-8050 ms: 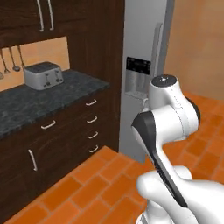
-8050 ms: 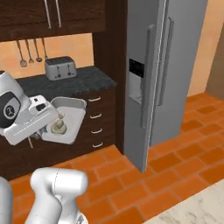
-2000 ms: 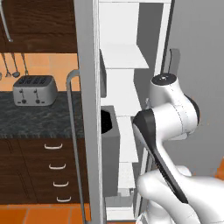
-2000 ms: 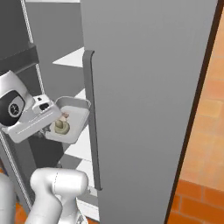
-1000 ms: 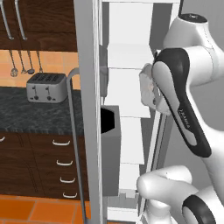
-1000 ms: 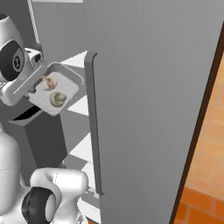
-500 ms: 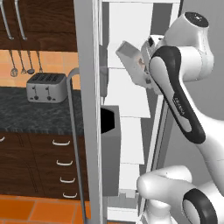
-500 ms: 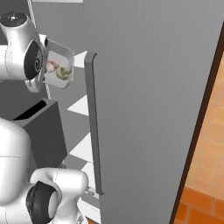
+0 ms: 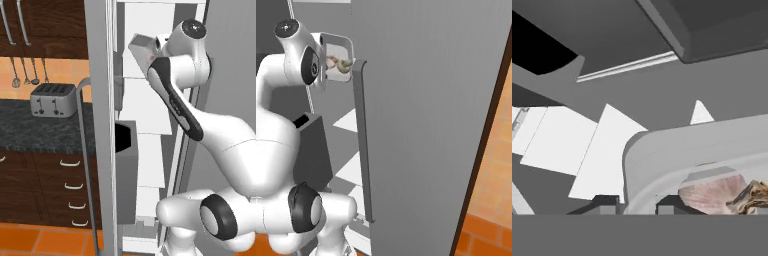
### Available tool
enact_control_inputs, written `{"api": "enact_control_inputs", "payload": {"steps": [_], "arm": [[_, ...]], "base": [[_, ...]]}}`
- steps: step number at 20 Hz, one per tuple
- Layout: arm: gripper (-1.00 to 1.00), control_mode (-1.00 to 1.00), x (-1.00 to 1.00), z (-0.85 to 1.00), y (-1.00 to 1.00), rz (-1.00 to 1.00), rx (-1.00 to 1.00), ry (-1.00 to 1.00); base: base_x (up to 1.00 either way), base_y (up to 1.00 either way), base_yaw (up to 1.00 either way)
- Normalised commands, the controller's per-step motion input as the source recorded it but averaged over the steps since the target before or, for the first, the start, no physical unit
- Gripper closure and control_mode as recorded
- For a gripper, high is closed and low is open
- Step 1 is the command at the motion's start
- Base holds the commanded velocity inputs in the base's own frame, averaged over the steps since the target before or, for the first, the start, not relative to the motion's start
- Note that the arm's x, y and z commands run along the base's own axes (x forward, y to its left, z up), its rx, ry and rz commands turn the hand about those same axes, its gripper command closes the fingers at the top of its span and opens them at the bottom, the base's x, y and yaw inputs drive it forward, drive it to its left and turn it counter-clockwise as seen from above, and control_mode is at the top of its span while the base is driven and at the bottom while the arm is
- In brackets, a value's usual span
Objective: Take the meat container that has the steak and place it on the second highest rack of the freezer. Then take the vegetable container that has the garlic and mushroom and place it on the highest rack of the freezer.
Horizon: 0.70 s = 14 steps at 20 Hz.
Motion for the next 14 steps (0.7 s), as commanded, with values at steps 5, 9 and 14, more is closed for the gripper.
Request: {"api": "enact_control_inputs", "payload": {"steps": [5,9,14], "arm": [[1.0,-1.0,1.0,-0.14,-0.18,-0.11,0.0,0.04],[1.0,-1.0,1.0,-0.16,0.0,-0.07,0.0,0.11],[1.0,-1.0,1.0,-0.02,-0.2,-0.06,0.0,0.07]], "base": [[0.0,0.0,0.0],[0.0,0.0,0.0],[0.0,0.0,0.0]]}}
